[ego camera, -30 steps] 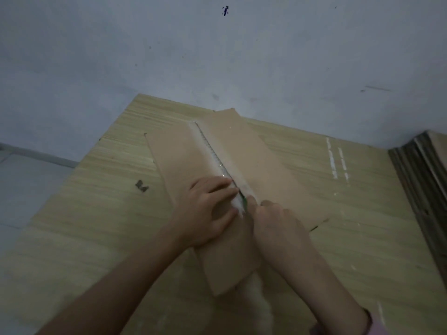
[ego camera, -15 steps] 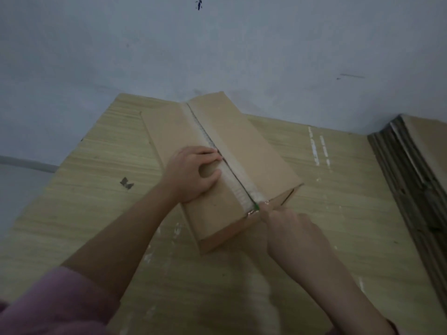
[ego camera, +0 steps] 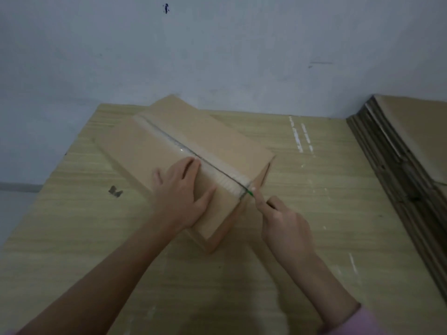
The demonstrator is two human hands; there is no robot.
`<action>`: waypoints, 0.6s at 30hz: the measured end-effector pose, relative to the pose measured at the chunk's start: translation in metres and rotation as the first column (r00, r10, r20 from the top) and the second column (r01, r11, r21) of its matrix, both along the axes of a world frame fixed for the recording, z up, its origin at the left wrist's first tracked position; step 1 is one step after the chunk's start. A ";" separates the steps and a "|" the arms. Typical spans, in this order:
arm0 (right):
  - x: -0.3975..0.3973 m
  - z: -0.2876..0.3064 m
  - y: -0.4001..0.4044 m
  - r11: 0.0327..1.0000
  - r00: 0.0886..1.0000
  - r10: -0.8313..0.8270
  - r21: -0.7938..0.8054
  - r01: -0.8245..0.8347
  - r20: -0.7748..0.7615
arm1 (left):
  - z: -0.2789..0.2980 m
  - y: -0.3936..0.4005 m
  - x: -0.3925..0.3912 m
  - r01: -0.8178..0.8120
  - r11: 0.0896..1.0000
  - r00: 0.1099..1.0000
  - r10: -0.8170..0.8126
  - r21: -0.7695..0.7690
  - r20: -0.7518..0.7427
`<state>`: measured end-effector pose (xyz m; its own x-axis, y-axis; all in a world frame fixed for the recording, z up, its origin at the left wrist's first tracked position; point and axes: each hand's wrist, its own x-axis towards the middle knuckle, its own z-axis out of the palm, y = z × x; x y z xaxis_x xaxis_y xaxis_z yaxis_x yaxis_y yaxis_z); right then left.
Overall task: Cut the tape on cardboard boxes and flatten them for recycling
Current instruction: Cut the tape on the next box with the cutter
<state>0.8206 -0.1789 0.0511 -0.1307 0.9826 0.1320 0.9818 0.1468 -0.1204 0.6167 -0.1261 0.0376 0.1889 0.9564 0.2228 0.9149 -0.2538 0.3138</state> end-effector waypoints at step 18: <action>0.011 -0.021 -0.013 0.970 0.610 -0.170 -0.022 0.242 -0.774 | -0.001 -0.008 0.033 0.250 0.967 0.958 -0.241 0.042 -0.157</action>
<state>0.8313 -0.1916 0.0299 0.2575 0.9525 0.1626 0.5431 -0.0035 -0.8397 0.6493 -0.1345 0.0365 0.4515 0.8621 0.2300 0.8574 -0.4906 0.1554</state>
